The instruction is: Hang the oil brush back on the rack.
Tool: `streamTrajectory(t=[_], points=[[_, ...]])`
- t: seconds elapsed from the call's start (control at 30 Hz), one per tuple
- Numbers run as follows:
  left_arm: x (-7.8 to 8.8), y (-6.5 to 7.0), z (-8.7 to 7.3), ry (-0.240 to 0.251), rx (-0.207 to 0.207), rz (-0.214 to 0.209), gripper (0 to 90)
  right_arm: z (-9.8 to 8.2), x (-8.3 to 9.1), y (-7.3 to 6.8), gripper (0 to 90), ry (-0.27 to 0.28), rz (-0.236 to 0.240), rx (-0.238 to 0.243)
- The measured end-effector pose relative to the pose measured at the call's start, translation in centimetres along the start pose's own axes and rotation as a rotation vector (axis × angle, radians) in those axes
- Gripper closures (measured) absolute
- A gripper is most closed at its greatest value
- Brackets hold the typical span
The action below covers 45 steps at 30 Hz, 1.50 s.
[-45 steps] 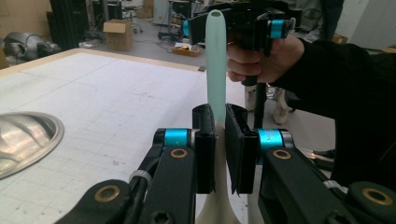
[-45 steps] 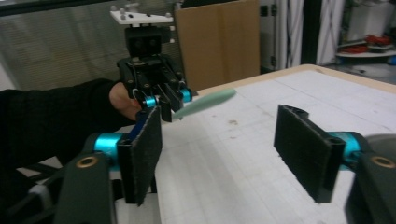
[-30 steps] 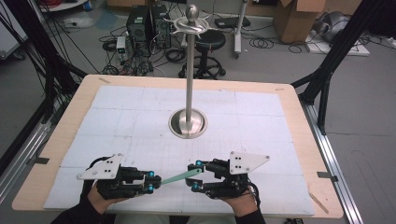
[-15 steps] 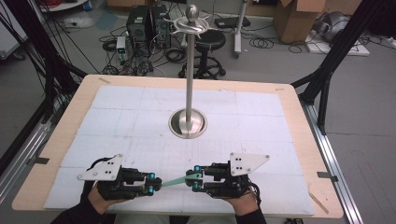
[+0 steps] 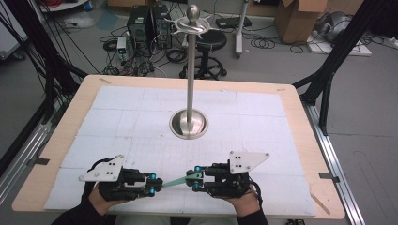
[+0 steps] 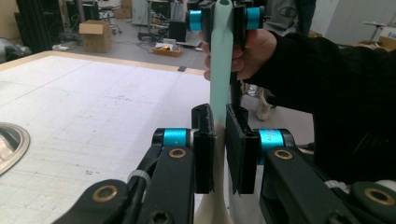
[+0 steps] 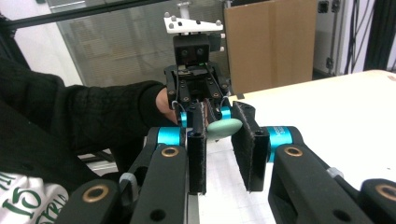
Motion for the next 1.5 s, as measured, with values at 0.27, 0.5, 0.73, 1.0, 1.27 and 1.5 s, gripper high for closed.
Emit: streamTrajectory(t=[0.27, 0.5, 0.73, 1.0, 1.27, 1.5], points=[[0.0, 0.4, 1.2, -0.098, -0.030, 0.117, 44.0, 1.2, 0.3, -0.2, 75.7, -0.066, -0.051, -0.052], [-0.8, 0.6, 1.2, -0.157, -0.028, 0.125, 46.4, 2.4, -0.1, -0.6, 75.6, -0.180, -0.097, -0.098], [-1.9, 0.7, 0.8, -0.214, -0.020, 0.128, 50.6, 3.4, -1.1, -0.9, 75.5, -0.269, -0.122, -0.118], [-2.7, 1.0, 0.5, -0.240, -0.018, 0.111, 67.7, 3.7, -1.6, -1.2, 75.5, -0.305, -0.115, -0.124], [-2.7, 1.0, 0.4, -0.241, -0.034, 0.095, 79.2, 3.6, -1.9, -1.1, 75.5, -0.336, -0.121, -0.130], [-2.7, 1.1, 0.4, -0.235, -0.032, 0.075, 81.2, 3.7, -2.1, -1.2, 75.1, -0.330, -0.109, -0.141]])
Point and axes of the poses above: each handheld gripper's, and its own axes: x roughly backward along the jaws, z roughly out of its top, y roughly to its right, the point moved 2 cm from there along -x, roughly forward along the jaws, and after that the axes turned 8 degrees about -y, right-handed, at the moved point
